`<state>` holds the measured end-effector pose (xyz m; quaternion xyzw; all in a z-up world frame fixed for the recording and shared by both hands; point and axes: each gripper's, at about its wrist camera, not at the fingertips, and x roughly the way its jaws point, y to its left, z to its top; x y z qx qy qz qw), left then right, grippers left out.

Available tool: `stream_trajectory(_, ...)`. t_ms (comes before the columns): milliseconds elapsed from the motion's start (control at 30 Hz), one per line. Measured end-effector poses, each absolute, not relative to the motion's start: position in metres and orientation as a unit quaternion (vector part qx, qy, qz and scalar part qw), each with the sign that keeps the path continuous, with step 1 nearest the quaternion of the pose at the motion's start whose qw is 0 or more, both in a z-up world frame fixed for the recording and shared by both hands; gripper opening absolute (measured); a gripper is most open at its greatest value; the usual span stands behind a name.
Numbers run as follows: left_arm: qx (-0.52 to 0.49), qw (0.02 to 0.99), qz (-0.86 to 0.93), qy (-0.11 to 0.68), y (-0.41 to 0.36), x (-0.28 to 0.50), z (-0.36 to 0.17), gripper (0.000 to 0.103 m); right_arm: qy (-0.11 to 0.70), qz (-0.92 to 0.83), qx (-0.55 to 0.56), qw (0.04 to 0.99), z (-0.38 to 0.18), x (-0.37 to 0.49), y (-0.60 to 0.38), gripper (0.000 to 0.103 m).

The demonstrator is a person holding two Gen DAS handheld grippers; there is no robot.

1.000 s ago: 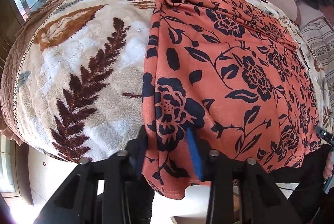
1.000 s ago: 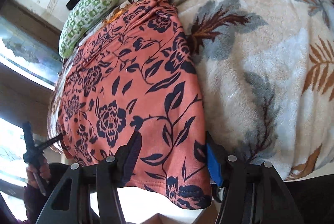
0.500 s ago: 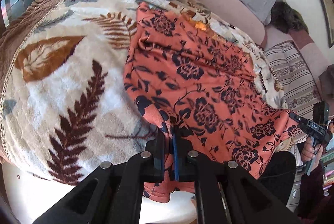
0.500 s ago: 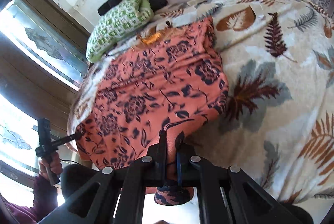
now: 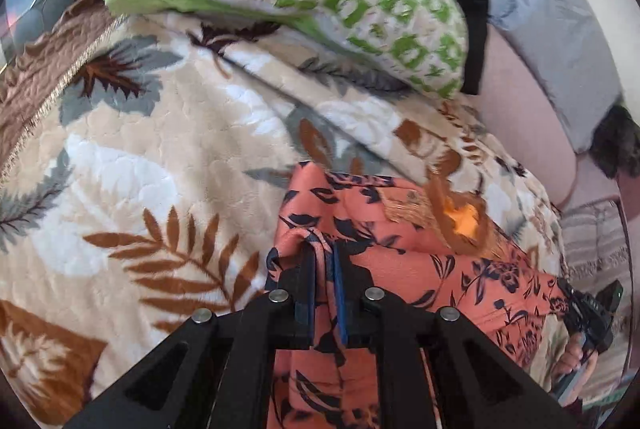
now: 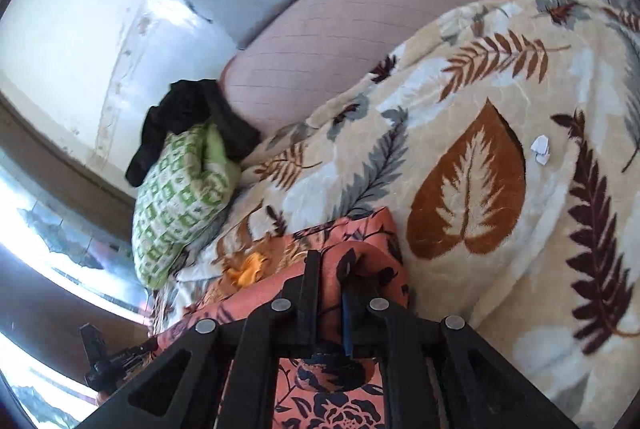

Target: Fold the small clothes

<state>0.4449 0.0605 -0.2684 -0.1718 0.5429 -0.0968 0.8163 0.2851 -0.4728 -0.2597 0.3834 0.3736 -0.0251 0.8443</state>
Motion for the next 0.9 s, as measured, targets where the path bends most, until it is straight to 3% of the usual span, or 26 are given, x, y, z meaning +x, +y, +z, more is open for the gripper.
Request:
stream_trajectory(33,-0.186,0.810,-0.084,0.550,0.060,0.450,-0.283,0.011,0.392,-0.036,0.387,0.834,-0.276,0.297,-0.477,0.021)
stream_trajectory(100,-0.217,0.817,-0.082,0.529,0.064,0.444,-0.291,0.010,0.415,-0.066,0.387,0.821,-0.303,0.308,-0.481,0.057)
stream_trajectory(200,-0.267,0.842,-0.086,0.460,0.079,0.416,-0.270,0.011,0.377,-0.065,0.406,0.830,-0.308,0.289,-0.489,0.066)
stream_trajectory(233,-0.282,0.855,-0.075,0.429,0.086,0.402,-0.258,0.018,0.357,-0.068,0.403,0.840,-0.301,0.278,-0.492,0.067)
stream_trajectory(267,-0.294,0.866,-0.062,0.399,0.091,0.387,-0.247,0.032,0.336,-0.078,0.393,0.852,-0.290,0.269,-0.495,0.067)
stream_trajectory(333,-0.295,0.880,-0.038,0.371,0.091,0.358,-0.229,0.051,0.314,-0.090,0.357,0.875,-0.263,0.257,-0.493,0.068)
stream_trajectory(433,-0.265,0.885,-0.067,0.376,0.063,0.322,-0.223,0.051,0.343,-0.032,0.286,0.894,-0.233,0.254,-0.456,0.068)
stream_trajectory(567,-0.202,0.878,-0.126,0.414,0.005,0.293,-0.247,0.051,0.425,0.072,0.192,0.882,-0.238,0.256,-0.362,0.065)
stream_trajectory(767,-0.168,0.870,-0.101,0.452,0.004,0.298,-0.278,0.050,0.487,0.161,0.084,0.854,-0.269,0.289,-0.241,0.040)
stream_trajectory(900,-0.212,0.854,-0.118,0.461,0.024,0.312,-0.286,0.050,0.521,0.160,0.037,0.838,-0.301,0.345,-0.200,0.038)
